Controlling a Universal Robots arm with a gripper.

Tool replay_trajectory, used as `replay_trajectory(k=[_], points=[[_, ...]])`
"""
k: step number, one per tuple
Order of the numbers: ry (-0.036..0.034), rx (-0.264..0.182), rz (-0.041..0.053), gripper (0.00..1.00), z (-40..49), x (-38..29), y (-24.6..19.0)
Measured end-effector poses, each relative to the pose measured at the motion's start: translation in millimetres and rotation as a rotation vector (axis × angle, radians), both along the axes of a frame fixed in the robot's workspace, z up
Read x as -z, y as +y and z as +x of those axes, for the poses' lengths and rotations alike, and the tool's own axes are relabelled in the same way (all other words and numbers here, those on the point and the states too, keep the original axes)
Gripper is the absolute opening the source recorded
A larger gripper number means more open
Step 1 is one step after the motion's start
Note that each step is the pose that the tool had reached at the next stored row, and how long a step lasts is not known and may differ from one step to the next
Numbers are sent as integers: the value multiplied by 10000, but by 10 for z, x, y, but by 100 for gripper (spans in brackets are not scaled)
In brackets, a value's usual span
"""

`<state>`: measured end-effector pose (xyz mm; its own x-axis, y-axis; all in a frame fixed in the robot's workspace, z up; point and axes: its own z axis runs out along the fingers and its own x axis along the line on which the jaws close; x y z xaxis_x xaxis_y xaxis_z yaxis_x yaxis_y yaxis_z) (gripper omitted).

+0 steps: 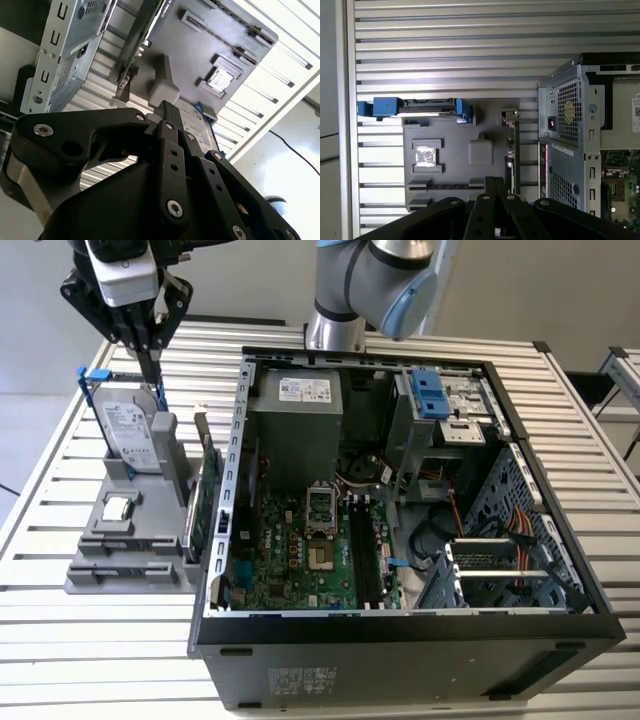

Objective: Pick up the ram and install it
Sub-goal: 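Reach for the ram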

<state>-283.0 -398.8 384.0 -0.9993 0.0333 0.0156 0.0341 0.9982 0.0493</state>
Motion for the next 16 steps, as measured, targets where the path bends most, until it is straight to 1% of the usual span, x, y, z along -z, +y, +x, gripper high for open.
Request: replay_trajectory(k=[16], points=[[1, -53, -1, 0, -148, 0, 0]])
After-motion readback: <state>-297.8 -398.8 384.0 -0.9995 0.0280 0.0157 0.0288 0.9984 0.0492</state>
